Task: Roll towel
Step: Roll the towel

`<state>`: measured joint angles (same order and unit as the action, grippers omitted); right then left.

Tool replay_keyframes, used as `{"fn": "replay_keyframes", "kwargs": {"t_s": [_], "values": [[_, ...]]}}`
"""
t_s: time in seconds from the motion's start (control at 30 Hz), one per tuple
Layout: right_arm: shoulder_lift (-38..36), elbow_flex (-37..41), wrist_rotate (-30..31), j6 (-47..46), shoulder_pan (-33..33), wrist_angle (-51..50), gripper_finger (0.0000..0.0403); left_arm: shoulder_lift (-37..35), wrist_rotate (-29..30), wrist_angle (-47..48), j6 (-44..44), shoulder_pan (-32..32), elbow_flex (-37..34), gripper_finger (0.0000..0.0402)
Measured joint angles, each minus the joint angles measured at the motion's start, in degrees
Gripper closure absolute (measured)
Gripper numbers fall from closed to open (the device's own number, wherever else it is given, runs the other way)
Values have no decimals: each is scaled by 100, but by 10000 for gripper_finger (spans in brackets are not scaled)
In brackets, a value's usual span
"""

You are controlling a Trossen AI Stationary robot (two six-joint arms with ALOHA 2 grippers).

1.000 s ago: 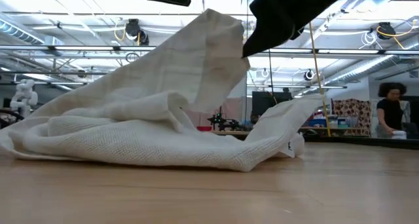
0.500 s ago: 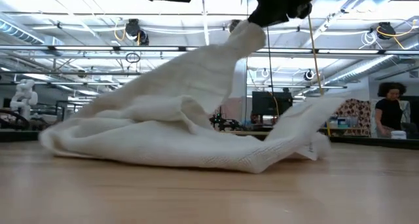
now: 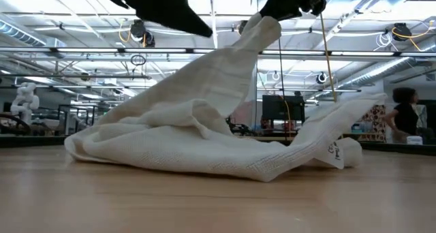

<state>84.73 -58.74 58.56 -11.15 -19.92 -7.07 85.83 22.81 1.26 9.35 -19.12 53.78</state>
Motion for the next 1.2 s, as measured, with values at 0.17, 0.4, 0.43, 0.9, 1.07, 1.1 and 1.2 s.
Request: {"fn": "replay_keyframes", "kwargs": {"t_s": [0.17, 0.4, 0.43, 0.9, 1.07, 1.1, 1.2], "values": [[0, 0, -27, -6, -60, -17, 401, 291, -135, 350, 86, 253, 0, 229], [0, 0, -41, -18, -232, -163, 401, 717, -96, 677, 608, 553, 0, 290], [0, 0, -41, -17, -265, -166, 401, 727, 61, 725, 627, 591, 0, 306], [57, 0, -661, -882, -633, -1068, 401, -39, 693, 1246, 605, 283, 7, 397], [235, 0, -649, -1076, -645, -1325, 401, -194, -105, 1275, 771, 18, 7, 397], [280, 0, -648, -1075, -644, -1371, 401, -224, -305, 1267, 835, -54, 7, 397], [387, 2, -655, -1093, -643, -1532, 401, -314, -711, 1258, 979, -238, 7, 397]]}}
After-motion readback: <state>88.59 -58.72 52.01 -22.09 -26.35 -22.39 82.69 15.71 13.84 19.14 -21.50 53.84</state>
